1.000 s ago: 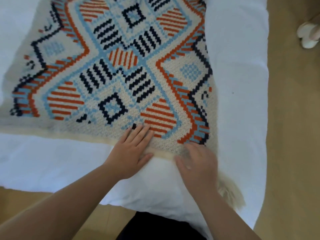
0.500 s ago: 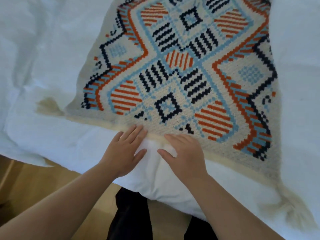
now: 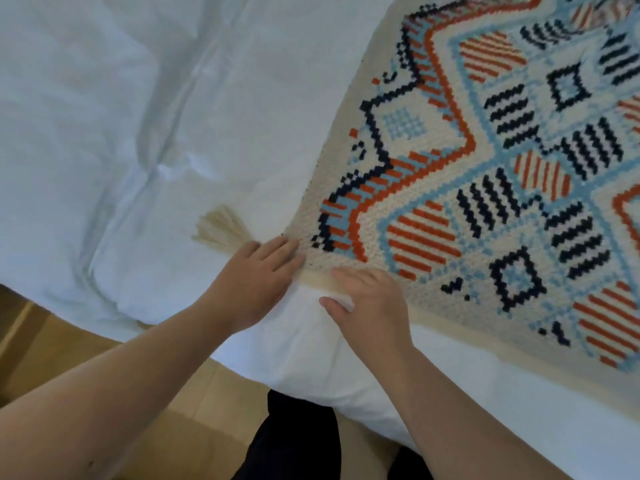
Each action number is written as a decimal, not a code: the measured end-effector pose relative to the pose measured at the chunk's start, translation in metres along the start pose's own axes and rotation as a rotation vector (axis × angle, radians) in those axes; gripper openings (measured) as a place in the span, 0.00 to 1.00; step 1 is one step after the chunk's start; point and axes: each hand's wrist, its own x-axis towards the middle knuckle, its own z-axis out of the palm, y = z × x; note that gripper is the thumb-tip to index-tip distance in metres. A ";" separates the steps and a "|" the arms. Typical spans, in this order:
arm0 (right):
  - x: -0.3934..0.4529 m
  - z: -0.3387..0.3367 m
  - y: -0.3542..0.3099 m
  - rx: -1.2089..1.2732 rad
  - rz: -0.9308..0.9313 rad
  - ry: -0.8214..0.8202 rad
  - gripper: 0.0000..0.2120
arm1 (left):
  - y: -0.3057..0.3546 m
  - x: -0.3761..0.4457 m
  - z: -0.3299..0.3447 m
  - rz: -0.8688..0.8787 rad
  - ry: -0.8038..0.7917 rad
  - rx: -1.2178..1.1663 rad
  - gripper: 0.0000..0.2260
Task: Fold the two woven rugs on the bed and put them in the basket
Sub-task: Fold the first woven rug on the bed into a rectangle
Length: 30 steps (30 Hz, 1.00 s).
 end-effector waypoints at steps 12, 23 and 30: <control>0.003 0.035 -0.039 -0.055 -0.140 0.023 0.10 | -0.021 -0.073 -0.005 0.176 -0.001 0.061 0.19; -0.032 0.030 -0.047 0.183 -0.215 -0.122 0.13 | 0.005 -0.089 0.008 0.022 -0.010 -0.030 0.15; -0.060 -0.028 0.030 0.110 0.018 0.102 0.06 | 0.053 0.014 -0.024 0.137 0.058 -0.181 0.21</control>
